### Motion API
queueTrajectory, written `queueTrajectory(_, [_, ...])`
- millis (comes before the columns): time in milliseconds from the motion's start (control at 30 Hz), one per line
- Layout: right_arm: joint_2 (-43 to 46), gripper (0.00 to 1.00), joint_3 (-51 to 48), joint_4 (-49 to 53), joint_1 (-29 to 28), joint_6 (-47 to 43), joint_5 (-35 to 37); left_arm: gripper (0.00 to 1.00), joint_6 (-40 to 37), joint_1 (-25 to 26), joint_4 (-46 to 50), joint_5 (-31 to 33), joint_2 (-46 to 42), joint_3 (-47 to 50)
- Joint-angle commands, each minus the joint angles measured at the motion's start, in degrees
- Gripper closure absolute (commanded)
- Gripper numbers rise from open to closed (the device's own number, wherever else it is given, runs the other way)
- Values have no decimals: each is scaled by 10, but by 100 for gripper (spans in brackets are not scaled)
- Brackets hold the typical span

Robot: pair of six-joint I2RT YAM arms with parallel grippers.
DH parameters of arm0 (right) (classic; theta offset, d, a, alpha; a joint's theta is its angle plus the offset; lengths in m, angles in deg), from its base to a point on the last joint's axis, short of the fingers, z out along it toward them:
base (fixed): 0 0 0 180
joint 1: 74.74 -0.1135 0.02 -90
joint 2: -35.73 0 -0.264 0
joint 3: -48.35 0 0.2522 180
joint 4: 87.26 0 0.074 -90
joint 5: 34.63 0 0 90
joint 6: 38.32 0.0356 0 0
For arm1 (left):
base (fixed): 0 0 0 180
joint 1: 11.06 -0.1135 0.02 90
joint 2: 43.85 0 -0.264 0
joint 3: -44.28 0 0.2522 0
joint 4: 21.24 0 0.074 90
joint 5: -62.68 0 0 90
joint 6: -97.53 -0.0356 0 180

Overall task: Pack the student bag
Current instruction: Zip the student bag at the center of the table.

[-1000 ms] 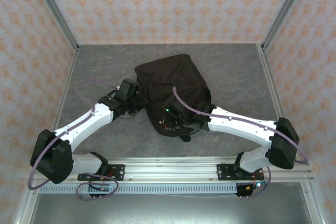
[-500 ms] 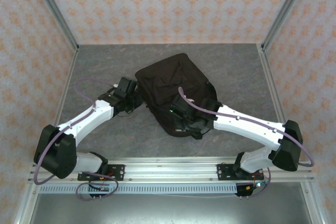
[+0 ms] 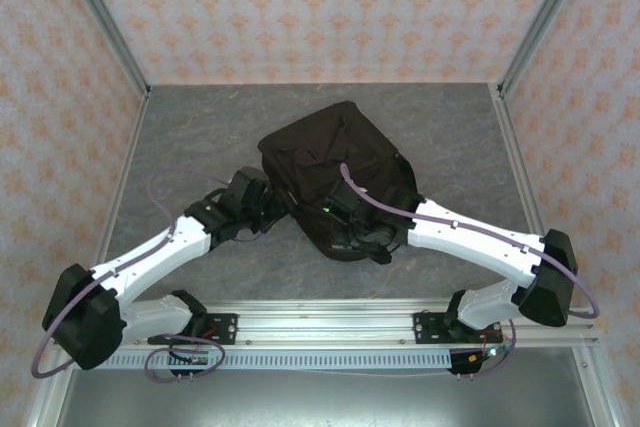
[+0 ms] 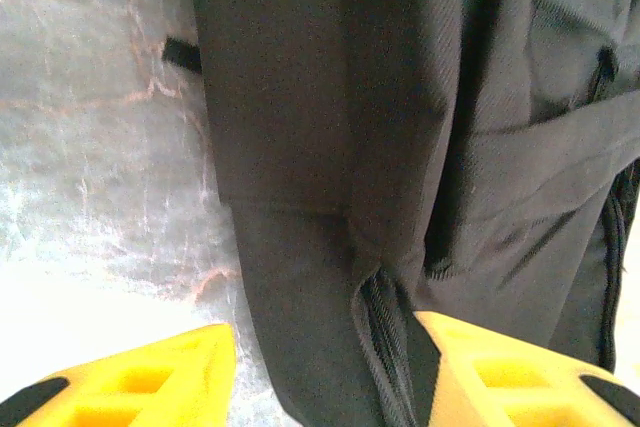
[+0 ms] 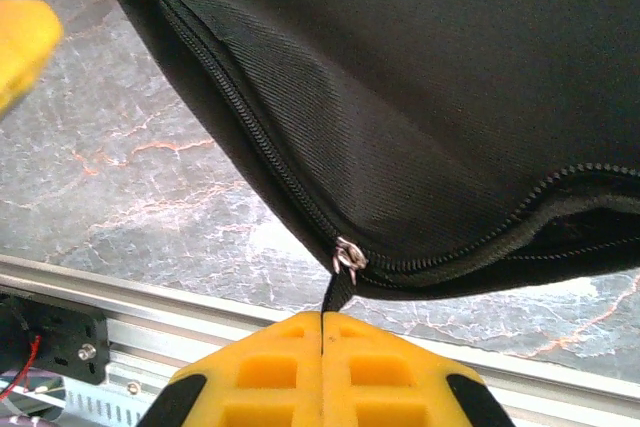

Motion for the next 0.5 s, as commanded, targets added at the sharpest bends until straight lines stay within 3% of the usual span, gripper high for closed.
queueTrajectory(0, [4, 100, -1, -29, 3, 14, -3, 51, 58, 13, -54, -6, -10, 18])
queueTrajectory(233, [10, 100, -17, -52, 6, 20, -12, 54, 80, 44, -106, 1, 35, 20])
queueTrajectory(467, [21, 100, -32, -57, 9, 22, -10, 67, 86, 68, -136, 4, 86, 2])
